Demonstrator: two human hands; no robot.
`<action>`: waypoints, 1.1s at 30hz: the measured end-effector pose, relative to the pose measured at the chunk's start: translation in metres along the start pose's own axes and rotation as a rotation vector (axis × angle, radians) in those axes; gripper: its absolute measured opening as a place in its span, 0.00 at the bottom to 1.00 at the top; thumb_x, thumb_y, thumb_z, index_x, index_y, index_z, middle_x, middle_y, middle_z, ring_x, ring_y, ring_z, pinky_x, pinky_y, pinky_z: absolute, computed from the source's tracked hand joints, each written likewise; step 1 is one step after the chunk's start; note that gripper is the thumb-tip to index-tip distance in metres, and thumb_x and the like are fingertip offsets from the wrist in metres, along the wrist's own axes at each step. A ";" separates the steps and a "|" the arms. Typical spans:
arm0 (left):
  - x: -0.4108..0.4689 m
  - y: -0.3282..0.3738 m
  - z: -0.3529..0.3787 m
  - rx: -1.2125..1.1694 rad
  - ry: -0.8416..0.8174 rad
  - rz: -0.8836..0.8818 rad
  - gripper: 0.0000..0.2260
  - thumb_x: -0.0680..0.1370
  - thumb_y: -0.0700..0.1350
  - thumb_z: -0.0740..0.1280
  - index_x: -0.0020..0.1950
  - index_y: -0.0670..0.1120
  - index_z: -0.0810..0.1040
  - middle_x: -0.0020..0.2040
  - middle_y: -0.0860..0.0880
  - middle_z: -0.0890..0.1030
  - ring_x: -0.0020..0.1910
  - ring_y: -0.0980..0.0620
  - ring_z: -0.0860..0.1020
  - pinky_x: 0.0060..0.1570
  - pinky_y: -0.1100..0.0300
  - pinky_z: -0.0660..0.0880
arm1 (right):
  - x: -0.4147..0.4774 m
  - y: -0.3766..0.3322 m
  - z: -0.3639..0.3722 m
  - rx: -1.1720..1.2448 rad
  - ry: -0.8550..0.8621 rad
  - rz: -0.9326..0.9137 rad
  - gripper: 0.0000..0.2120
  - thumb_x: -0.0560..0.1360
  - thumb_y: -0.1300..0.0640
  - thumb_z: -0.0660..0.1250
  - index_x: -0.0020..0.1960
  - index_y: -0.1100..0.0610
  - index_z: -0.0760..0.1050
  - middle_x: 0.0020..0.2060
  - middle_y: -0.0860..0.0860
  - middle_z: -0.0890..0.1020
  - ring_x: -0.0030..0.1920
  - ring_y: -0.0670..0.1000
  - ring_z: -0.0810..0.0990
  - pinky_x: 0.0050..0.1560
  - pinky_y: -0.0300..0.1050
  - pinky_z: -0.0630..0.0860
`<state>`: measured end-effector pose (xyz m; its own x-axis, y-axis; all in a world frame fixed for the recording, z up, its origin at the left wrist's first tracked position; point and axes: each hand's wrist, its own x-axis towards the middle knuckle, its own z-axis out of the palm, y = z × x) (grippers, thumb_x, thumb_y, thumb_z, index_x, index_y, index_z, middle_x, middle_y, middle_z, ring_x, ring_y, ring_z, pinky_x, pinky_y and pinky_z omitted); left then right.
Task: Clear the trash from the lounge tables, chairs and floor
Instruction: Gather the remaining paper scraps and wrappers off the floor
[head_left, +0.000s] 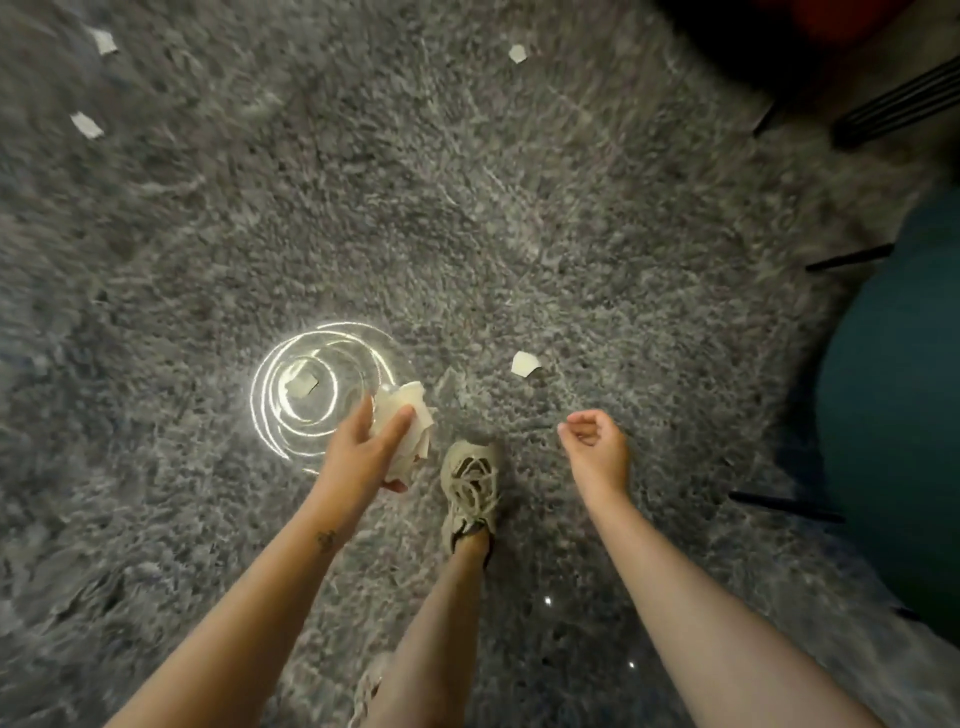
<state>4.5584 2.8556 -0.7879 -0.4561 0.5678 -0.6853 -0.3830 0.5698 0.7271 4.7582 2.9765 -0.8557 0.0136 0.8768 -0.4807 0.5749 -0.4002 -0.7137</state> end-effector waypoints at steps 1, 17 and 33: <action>0.014 0.002 0.007 -0.006 0.016 -0.029 0.10 0.78 0.47 0.65 0.59 0.51 0.72 0.43 0.49 0.82 0.31 0.56 0.80 0.23 0.62 0.74 | 0.018 0.003 0.002 -0.026 -0.020 0.019 0.07 0.72 0.66 0.69 0.41 0.56 0.72 0.34 0.48 0.76 0.39 0.50 0.77 0.44 0.42 0.73; 0.212 -0.073 0.113 -0.090 0.085 -0.132 0.08 0.79 0.46 0.63 0.58 0.48 0.73 0.48 0.47 0.81 0.40 0.53 0.81 0.31 0.63 0.76 | 0.239 0.083 0.105 -0.414 -0.310 0.008 0.11 0.70 0.64 0.71 0.50 0.59 0.74 0.45 0.51 0.77 0.38 0.49 0.75 0.46 0.52 0.76; 0.265 -0.133 0.137 -0.189 0.225 -0.193 0.08 0.79 0.47 0.63 0.59 0.52 0.72 0.48 0.50 0.81 0.39 0.54 0.81 0.29 0.62 0.76 | 0.288 0.118 0.147 -0.676 -0.288 -0.209 0.02 0.72 0.59 0.69 0.44 0.55 0.76 0.42 0.49 0.80 0.50 0.53 0.76 0.56 0.48 0.64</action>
<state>4.5988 3.0113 -1.0718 -0.5178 0.3031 -0.8000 -0.6122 0.5218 0.5940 4.7099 3.1420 -1.1533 -0.3111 0.7750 -0.5501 0.9190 0.0978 -0.3819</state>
